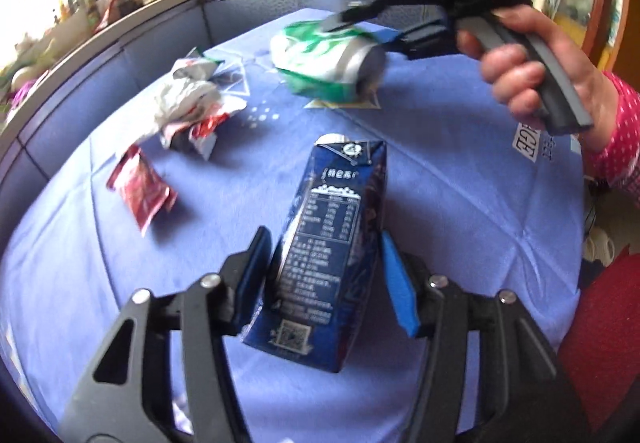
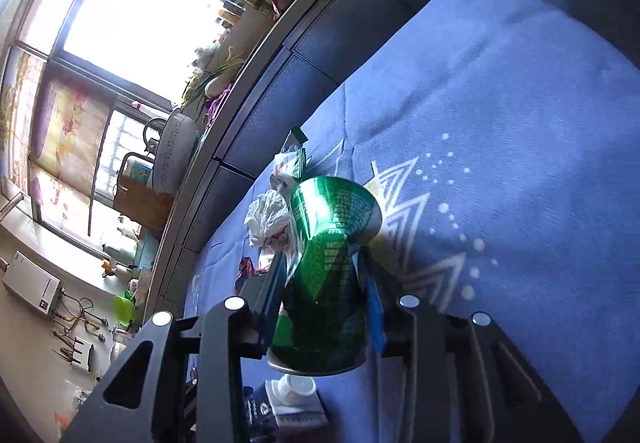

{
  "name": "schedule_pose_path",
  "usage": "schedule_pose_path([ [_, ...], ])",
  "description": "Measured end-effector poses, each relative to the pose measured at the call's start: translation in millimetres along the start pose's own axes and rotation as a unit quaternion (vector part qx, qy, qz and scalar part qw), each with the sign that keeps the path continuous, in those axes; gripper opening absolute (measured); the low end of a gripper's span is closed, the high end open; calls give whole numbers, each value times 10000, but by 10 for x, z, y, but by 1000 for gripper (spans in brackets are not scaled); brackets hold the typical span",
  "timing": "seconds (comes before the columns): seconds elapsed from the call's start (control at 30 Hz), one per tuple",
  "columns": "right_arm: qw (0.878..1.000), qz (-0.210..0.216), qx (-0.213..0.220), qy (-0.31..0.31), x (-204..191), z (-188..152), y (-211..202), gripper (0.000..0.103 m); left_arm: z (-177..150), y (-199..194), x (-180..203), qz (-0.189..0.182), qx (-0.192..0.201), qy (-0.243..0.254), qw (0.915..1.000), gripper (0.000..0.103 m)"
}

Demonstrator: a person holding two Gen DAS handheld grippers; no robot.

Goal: Collect trash
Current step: 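Lift the blue carton with the left tool while the right lifts the green can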

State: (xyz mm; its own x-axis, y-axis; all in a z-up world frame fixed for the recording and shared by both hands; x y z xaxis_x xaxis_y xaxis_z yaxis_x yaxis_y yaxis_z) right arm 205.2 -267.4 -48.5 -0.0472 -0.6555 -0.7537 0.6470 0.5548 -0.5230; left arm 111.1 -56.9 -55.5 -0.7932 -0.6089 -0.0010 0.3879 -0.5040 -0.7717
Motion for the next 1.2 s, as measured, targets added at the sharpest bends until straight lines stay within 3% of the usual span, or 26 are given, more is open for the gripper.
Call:
schedule_pose_path([
  [0.23,9986,-111,-358,-382,22,-789,-440,31,-298,-221,92,214,3,-817,9964,54],
  [0.4,9933,-360,-578,-938,-71,-1189,-544,31,-289,-211,241,253,-106,-890,9957,69],
  [0.63,9875,-586,-769,-1242,-167,-1223,-488,33,-128,-92,244,420,-391,-1025,9931,69],
  [0.77,9849,-699,-970,-1255,-129,-1289,-411,44,-91,-72,233,682,-485,-1060,9908,69],
  [0.93,9866,-453,-1172,-1045,-69,-1320,-342,47,-122,-39,216,950,-552,-1035,9885,54],
  [1.2,9869,-218,-1126,-1131,-150,-1369,-368,45,-121,-69,169,933,-493,-1223,9869,52],
])
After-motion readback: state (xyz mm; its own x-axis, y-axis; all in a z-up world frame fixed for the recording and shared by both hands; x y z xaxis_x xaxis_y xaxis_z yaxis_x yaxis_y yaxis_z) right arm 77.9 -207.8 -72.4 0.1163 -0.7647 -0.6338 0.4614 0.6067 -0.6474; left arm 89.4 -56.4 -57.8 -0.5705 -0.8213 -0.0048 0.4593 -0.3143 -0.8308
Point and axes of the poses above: each gripper's, at about its wrist camera, not at the fingertips, and y roughly the way its jaws point, x to its right, z to its top, the point moved 7 cm from there along y, roughly the way its jaws point, and after that the axes turned 2 degrees about -z, right-handed, at the moved point
